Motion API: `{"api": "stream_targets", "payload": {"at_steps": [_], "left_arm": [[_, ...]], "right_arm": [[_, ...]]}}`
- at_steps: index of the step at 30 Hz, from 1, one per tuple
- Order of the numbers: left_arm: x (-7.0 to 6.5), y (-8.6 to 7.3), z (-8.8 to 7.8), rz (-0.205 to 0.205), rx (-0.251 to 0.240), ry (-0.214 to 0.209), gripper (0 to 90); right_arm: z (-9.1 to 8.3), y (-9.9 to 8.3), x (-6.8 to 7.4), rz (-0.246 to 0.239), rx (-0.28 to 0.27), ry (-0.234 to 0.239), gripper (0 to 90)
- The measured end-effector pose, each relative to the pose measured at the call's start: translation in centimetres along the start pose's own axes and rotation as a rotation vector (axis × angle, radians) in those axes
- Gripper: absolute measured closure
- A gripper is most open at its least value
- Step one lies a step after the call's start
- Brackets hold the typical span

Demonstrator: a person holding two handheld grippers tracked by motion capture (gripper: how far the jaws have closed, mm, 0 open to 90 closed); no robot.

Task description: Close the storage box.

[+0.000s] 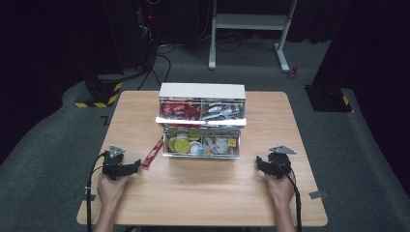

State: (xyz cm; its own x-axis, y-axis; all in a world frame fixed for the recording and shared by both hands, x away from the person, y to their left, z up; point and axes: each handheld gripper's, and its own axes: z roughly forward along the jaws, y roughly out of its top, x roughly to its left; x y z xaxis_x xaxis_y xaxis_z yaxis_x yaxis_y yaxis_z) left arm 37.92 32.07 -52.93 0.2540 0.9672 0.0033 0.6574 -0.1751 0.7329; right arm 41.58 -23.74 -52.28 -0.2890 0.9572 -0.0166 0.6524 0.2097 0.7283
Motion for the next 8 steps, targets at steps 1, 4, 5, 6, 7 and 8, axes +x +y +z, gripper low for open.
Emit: {"api": "stream_targets", "payload": {"at_steps": [1, 4, 5, 6, 7, 8], "left_arm": [[0.0, 0.0, 0.0, 0.0, 0.0, 0.0, 15.9], [0.0, 0.0, 0.0, 0.0, 0.0, 0.0, 15.9], [0.0, 0.0, 0.0, 0.0, 0.0, 0.0, 15.9], [0.0, 0.0, 0.0, 0.0, 0.0, 0.0, 15.9], [0.01, 0.01, -0.01, 0.0, 0.002, -0.001, 15.9], [0.01, 0.0, -0.01, 0.001, 0.001, 0.0, 15.9]], "right_arm": [[0.0, 0.0, 0.0, 0.0, 0.0, 0.0, 31.7], [-0.01, 0.0, 0.02, 0.004, 0.001, 0.0, 31.6], [0.0, 0.0, 0.0, 0.0, 0.0, 0.001, 31.6], [0.0, 0.0, 0.0, 0.001, 0.0, 0.001, 31.6], [0.0, 0.0, -0.01, 0.0, 0.0, 0.0, 31.6], [0.0, 0.0, 0.0, 0.001, 0.0, 0.001, 31.6]]}}
